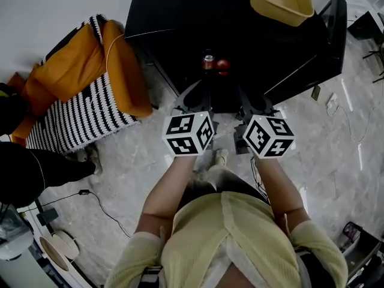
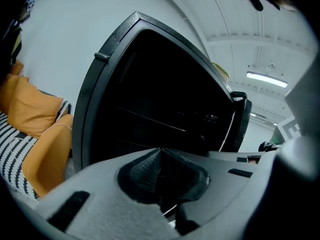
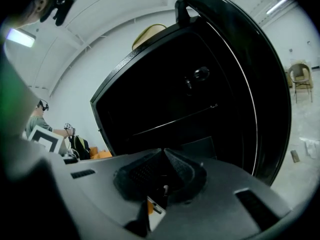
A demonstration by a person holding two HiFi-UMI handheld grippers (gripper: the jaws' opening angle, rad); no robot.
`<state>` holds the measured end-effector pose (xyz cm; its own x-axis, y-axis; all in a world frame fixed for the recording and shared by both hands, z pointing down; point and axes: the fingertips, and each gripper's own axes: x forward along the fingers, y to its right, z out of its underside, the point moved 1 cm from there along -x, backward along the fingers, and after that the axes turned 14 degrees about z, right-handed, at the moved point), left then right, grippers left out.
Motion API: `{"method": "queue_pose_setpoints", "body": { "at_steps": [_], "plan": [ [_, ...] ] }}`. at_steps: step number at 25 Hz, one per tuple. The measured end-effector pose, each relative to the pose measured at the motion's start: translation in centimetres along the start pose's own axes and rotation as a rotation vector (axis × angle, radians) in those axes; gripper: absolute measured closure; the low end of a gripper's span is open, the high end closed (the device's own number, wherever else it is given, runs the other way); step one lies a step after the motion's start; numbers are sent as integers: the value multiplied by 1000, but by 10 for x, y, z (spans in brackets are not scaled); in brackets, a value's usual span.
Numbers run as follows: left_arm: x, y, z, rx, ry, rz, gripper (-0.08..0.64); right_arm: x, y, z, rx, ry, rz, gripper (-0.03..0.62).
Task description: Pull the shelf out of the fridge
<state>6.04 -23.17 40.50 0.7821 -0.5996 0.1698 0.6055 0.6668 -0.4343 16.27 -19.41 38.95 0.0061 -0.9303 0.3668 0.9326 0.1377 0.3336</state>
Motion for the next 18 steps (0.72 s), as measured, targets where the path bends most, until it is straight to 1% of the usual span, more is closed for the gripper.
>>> {"method": "queue_pose_setpoints", "body": {
  "at_steps": [6,11,15,18],
  "plan": [
    [14,-8,-12,-39,58,-29,535,15,6,-10,17,8,-8,560],
    [21,-15,-15,-72,116,-53,535,28,10,-15,63,16,-16,560],
    [24,-19,-16,-114,166,-45,535,34,11,-22,114,32,-27,560],
    [25,-25,-18,-137,192,-42,535,39,15,-26,134,39,-7,560]
  ]
}}
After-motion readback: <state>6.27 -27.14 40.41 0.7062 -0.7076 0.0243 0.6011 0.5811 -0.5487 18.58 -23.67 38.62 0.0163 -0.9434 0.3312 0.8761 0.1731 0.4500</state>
